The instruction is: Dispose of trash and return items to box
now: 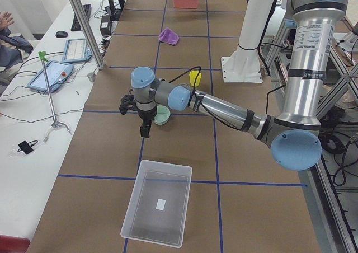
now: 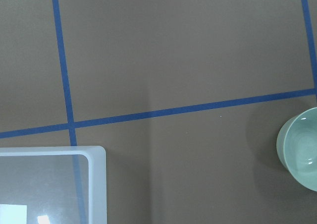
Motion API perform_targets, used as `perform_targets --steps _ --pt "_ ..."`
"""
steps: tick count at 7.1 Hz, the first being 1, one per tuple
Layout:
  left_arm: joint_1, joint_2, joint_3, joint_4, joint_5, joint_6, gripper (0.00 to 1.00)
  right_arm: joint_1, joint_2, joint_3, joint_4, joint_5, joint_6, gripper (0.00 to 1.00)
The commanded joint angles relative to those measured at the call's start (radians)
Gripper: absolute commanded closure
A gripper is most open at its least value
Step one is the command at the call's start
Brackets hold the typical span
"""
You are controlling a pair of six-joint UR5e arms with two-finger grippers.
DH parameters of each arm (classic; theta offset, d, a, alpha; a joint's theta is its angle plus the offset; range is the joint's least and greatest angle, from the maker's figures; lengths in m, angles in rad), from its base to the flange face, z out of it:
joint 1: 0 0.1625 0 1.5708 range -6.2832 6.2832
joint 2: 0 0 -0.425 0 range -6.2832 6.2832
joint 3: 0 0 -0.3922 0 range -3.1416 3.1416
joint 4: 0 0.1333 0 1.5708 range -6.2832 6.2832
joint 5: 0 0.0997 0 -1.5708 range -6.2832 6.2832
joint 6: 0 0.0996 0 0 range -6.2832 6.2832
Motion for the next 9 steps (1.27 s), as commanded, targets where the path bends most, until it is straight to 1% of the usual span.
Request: perform_targets --steps 1,5,6,7,8,9 --pt "-0.003 0.008 -0.006 -0.002 0.002 -0.001 0.02 0.002 0.0 0.007 0.001 -0.001 -0.009 0.0" --pt "0.002 0.019 0.011 -0.005 0.005 -0.012 0.02 0.01 -0.023 0.009 0.0 0.004 -0.009 0.0" --pt "0.0 0.004 0.043 -0.002 0.005 0.0 0.02 0.01 -0.023 0.009 0.001 0.001 -0.009 0.0" --pt "-0.006 0.01 0.064 0.0 0.002 0.066 0.02 0.01 -0.023 0.007 0.001 -0.001 -0.009 0.0" --pt "-0.042 0.013 0.078 0.006 0.002 0.125 0.02 0.01 -0.024 0.007 0.001 -0.001 -0.009 0.0" --pt "-0.114 0.01 0.101 0.006 0.001 0.197 0.03 0.01 -0.023 0.01 0.001 -0.001 -0.011 0.0"
